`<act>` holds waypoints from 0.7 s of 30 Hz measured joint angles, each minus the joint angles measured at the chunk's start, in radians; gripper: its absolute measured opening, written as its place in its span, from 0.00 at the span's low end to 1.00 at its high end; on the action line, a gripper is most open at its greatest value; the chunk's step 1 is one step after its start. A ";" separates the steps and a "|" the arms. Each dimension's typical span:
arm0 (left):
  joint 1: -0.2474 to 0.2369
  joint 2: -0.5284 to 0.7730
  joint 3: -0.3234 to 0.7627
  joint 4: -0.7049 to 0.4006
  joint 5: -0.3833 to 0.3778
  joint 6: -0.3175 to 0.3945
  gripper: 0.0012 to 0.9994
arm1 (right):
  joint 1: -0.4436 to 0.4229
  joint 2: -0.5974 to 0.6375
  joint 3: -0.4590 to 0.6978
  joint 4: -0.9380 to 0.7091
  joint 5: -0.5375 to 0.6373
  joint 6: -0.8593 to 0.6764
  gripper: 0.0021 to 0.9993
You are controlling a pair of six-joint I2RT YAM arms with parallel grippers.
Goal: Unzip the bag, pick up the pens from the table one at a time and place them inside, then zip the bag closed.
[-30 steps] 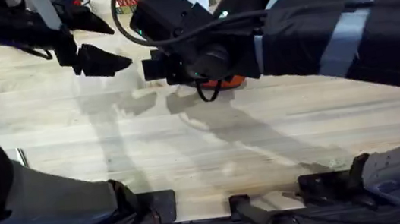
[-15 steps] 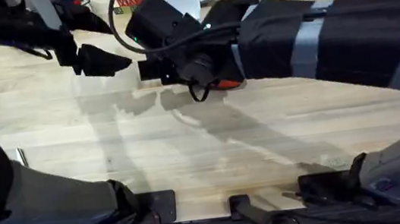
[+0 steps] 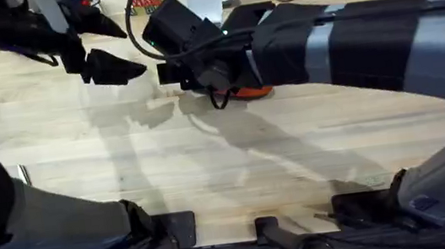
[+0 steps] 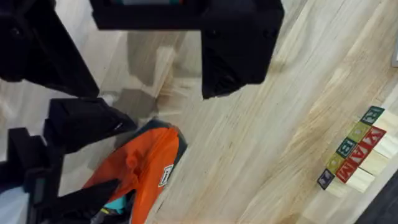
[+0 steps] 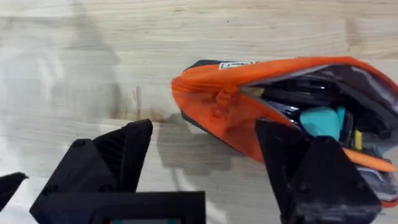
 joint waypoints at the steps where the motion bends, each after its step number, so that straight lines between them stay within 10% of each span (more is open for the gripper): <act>1: 0.000 0.000 0.000 0.000 0.000 0.000 0.99 | -0.002 0.003 0.000 0.003 0.000 0.000 1.00; 21: 0.000 0.000 0.000 0.000 0.000 0.000 0.99 | -0.011 0.023 0.000 0.022 0.003 0.000 0.92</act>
